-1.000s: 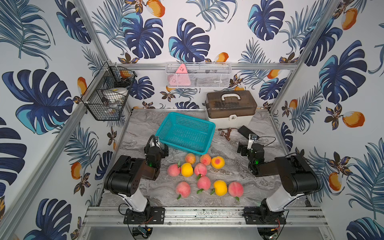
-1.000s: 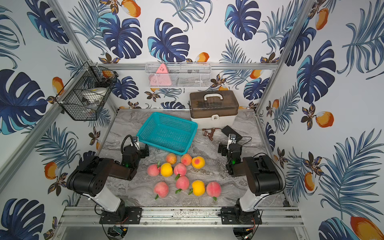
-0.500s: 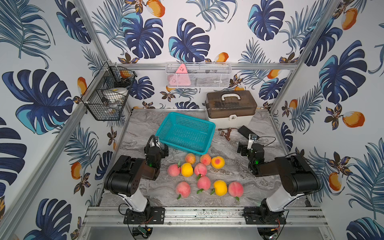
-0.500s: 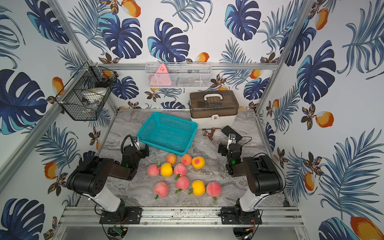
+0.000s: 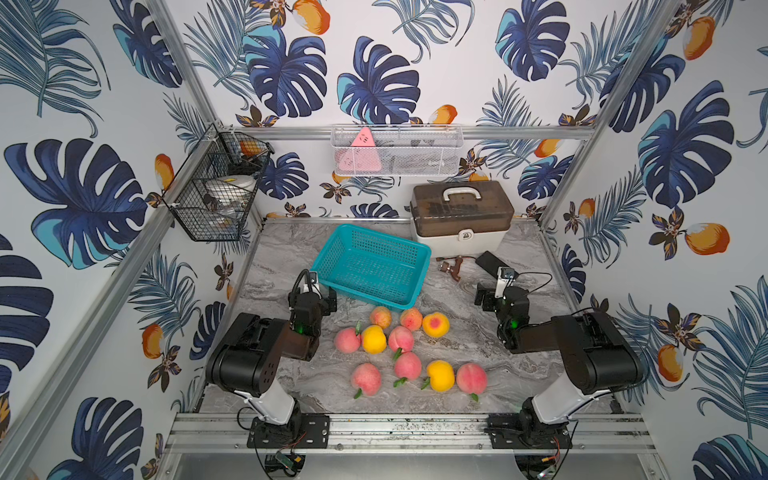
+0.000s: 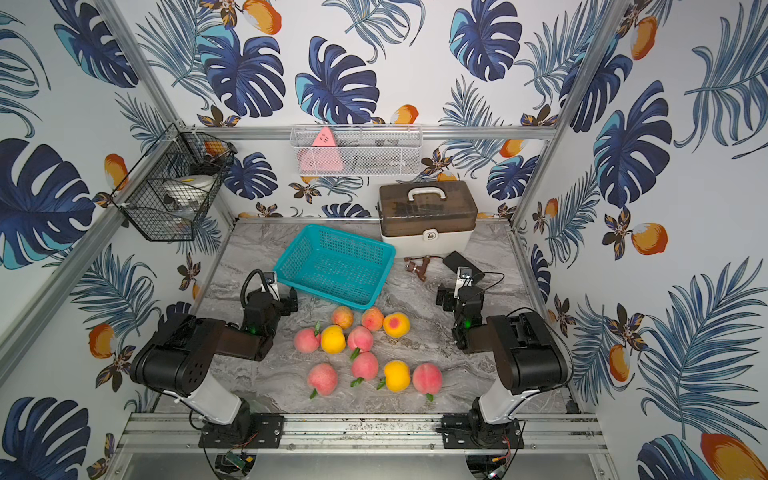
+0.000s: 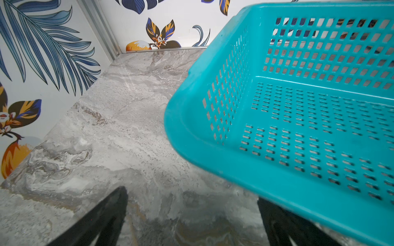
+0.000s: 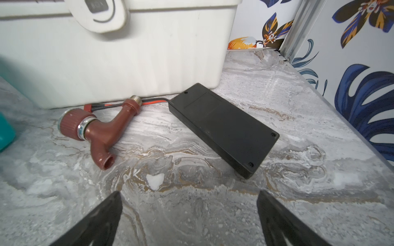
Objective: Put the peaches into the basket
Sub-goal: Pick up the peach from the center of the board.
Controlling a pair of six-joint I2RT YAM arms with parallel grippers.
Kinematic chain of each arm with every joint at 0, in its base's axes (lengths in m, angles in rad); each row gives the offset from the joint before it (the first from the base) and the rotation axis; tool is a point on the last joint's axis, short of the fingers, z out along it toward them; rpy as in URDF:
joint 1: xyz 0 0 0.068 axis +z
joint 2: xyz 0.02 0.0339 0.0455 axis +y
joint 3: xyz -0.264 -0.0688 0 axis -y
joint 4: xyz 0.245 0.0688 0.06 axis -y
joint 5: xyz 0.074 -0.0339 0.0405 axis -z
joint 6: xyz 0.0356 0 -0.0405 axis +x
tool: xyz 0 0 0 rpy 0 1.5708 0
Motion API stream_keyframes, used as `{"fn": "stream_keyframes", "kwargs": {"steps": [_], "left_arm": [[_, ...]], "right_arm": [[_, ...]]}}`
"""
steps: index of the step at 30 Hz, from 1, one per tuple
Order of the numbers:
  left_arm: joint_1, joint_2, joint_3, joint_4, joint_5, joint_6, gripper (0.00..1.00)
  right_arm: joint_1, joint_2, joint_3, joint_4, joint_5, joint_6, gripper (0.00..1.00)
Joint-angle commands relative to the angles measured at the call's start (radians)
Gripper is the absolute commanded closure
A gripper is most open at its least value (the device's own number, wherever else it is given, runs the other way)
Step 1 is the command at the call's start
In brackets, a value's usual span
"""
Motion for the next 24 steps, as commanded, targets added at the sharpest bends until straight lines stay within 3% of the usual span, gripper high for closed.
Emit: {"fn": "stream_keyframes", "kwargs": {"steps": [1, 8, 13, 20, 24], "left_arm": [[0.0, -0.046, 0.019, -0.043, 0.01, 0.012, 0.01], [-0.007, -0.198, 0.144, -0.492, 0.073, 0.0, 0.01], [-0.05, -0.298, 0.312, -0.918, 0.011, -0.105, 0.01], [-0.113, -0.432, 0.407, -1.209, -0.066, -0.186, 0.01], [-0.134, -0.401, 0.534, -1.399, 0.005, -0.268, 0.01]], "right_arm": [[0.0, -0.032, 0.012, -0.048, -0.01, -0.011, 0.0], [0.013, -0.136, 0.1, -0.323, 0.005, -0.009, 0.0], [0.048, -0.251, 0.161, -0.531, 0.02, 0.006, 0.0], [0.082, -0.365, 0.364, -0.92, -0.052, 0.116, 0.0], [0.123, -0.386, 0.503, -1.132, -0.108, 0.131, 0.0]]}}
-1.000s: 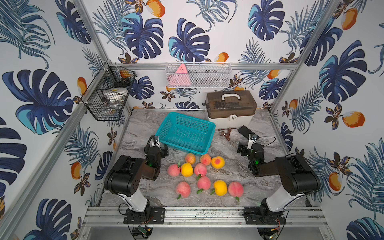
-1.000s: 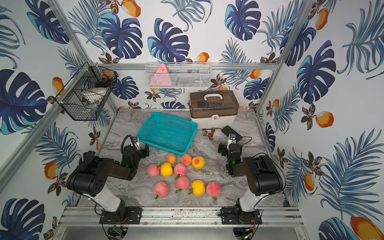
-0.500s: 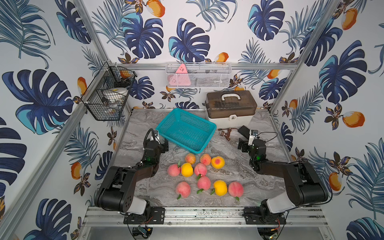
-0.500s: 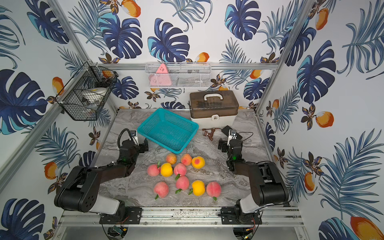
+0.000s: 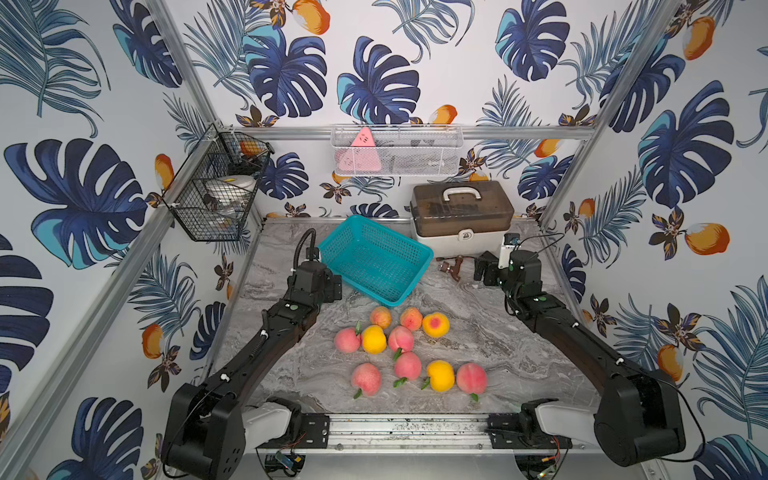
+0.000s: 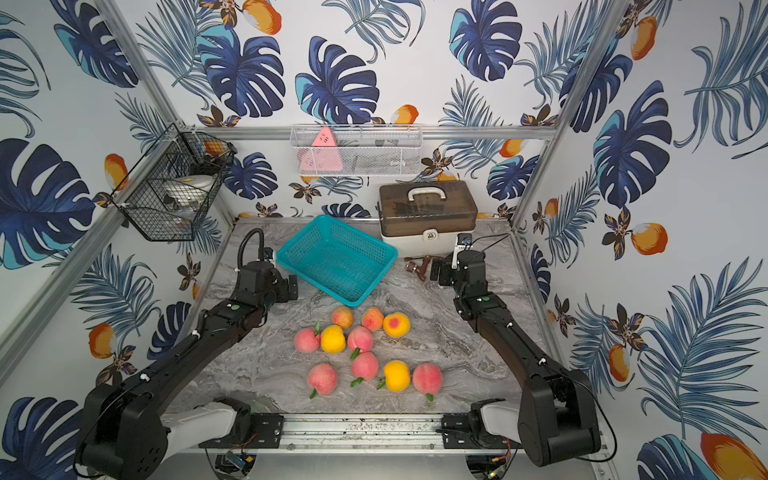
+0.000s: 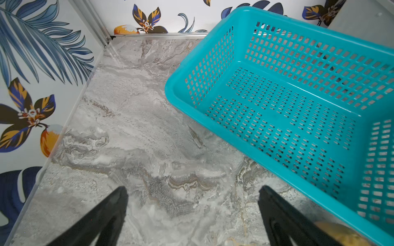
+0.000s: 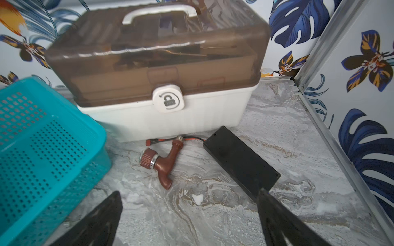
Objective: Put the peaches into the basket
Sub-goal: Pick up the peach from the center of the board.
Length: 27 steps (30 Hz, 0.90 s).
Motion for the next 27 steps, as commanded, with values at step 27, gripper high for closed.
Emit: {"fn": "stream_keyframes", "kwargs": {"steps": [27], "left_arm": [[-0.269, -0.011, 0.033, -0.574, 0.276, -0.374, 0.01]], "right_arm": [[0.322, -0.236, 0.049, -0.558, -0.33, 0.107, 0.0]]}}
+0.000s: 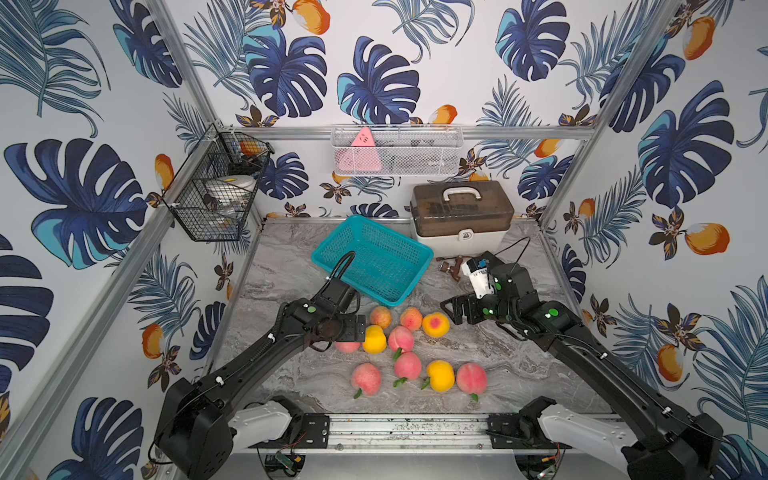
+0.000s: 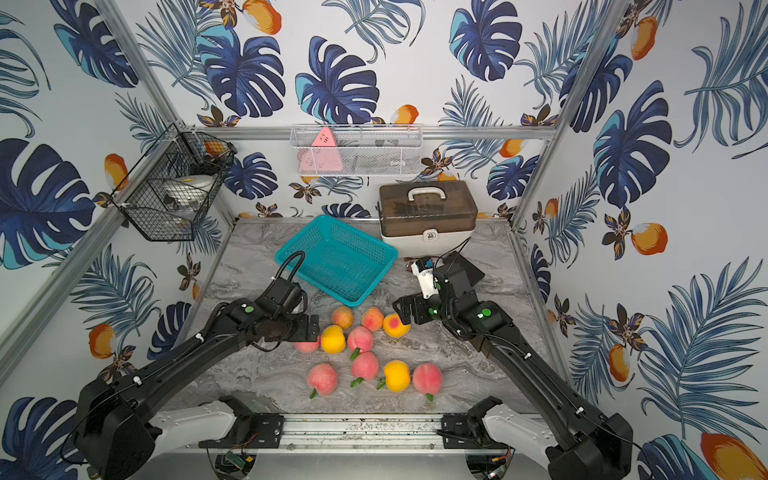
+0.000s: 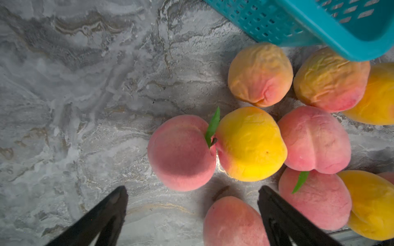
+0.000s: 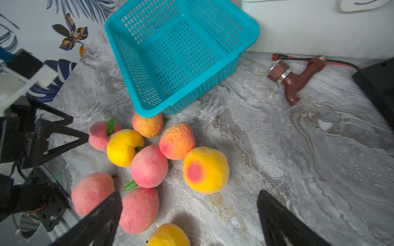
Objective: Put the peaches into the basket
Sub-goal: Pick up the peach from the center of the board.
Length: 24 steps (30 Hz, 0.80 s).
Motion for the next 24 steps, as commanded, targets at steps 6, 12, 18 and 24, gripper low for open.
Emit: {"fn": "stream_keyframes", "kwargs": {"steps": [6, 12, 18, 24], "left_arm": [[-0.006, 0.003, -0.06, 0.048, 0.009, -0.064, 0.01], [-0.007, 0.021, -0.091, 0.097, 0.003, -0.085, 0.01], [-0.006, 0.058, -0.116, 0.143, 0.013, -0.095, 0.01], [-0.006, 0.06, -0.131, 0.167, -0.021, -0.102, 0.04]], "right_arm": [[0.075, -0.041, -0.061, 0.021, 0.003, 0.058, 0.0], [0.106, -0.049, -0.088, 0.05, 0.005, 0.048, 0.0], [0.113, -0.035, -0.088, 0.06, -0.016, 0.053, 0.0], [0.116, -0.026, -0.095, 0.072, -0.032, 0.054, 0.0]]}}
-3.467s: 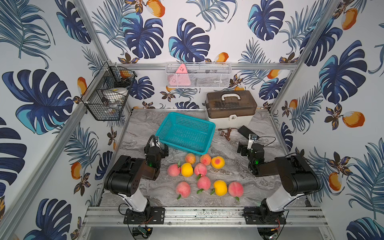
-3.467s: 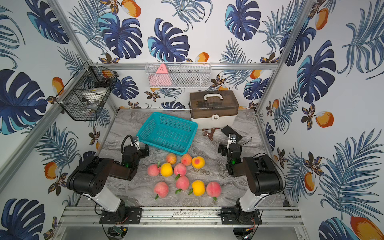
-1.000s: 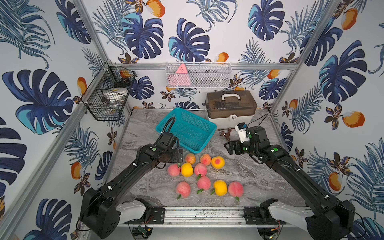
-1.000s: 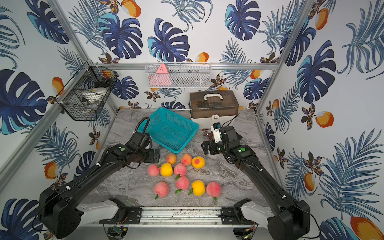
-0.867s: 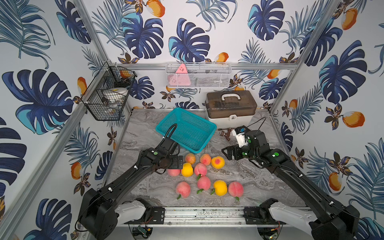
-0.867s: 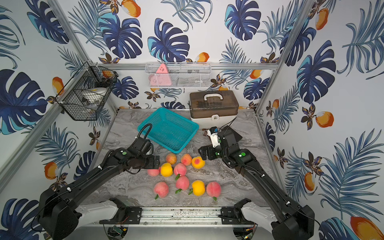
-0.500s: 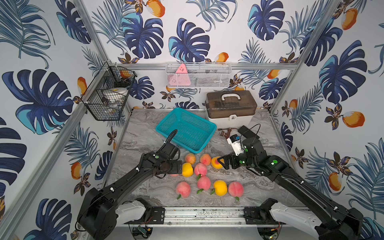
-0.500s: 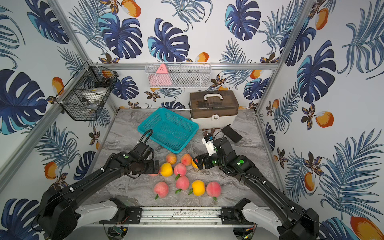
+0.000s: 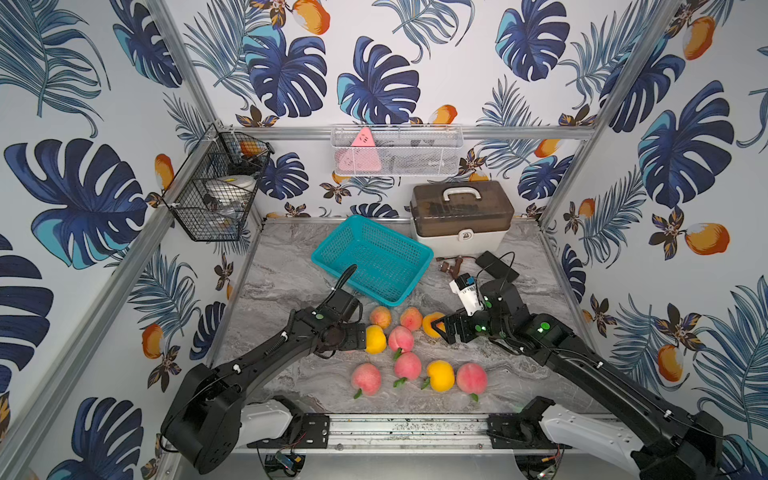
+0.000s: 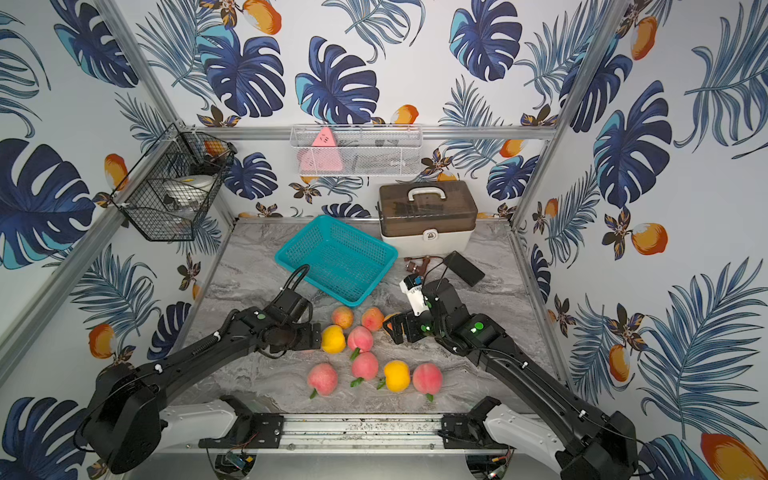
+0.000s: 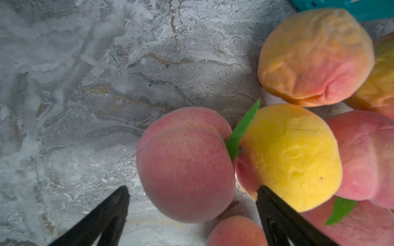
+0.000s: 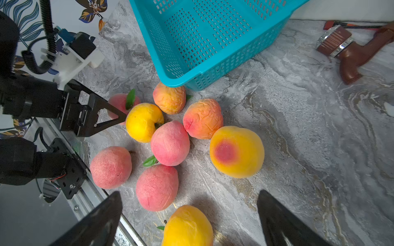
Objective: Put the peaches into the basket
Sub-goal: Pick up the peach from the center of the board.
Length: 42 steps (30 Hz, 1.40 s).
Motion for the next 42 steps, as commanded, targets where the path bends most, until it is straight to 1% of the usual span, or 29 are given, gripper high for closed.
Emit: {"fn": "stream_keyframes", "kwargs": {"steps": [1, 7, 15, 25, 34, 42], "left_arm": [[-0.001, 0.007, -0.001, 0.027, -0.031, -0.016, 0.05], [-0.001, 0.023, -0.01, 0.043, -0.048, -0.019, 0.1], [-0.001, 0.034, -0.01, 0.037, -0.063, -0.007, 0.24], [0.0, 0.027, 0.009, 0.015, -0.09, 0.006, 0.37], [0.0, -0.012, 0.097, -0.068, -0.117, 0.027, 0.38], [0.0, -0.01, 0.226, -0.132, -0.092, 0.052, 0.39]], "right_arm": [[0.002, 0.008, 0.001, 0.033, -0.017, 0.004, 0.0], [0.003, 0.019, 0.001, 0.044, -0.025, 0.007, 0.0], [0.003, 0.028, 0.011, 0.044, -0.007, 0.006, 0.0], [0.003, 0.015, 0.013, 0.031, 0.003, 0.004, 0.0], [0.002, 0.032, 0.056, 0.019, -0.005, -0.004, 0.0], [0.002, 0.088, 0.119, 0.022, -0.017, -0.024, 0.0]]}}
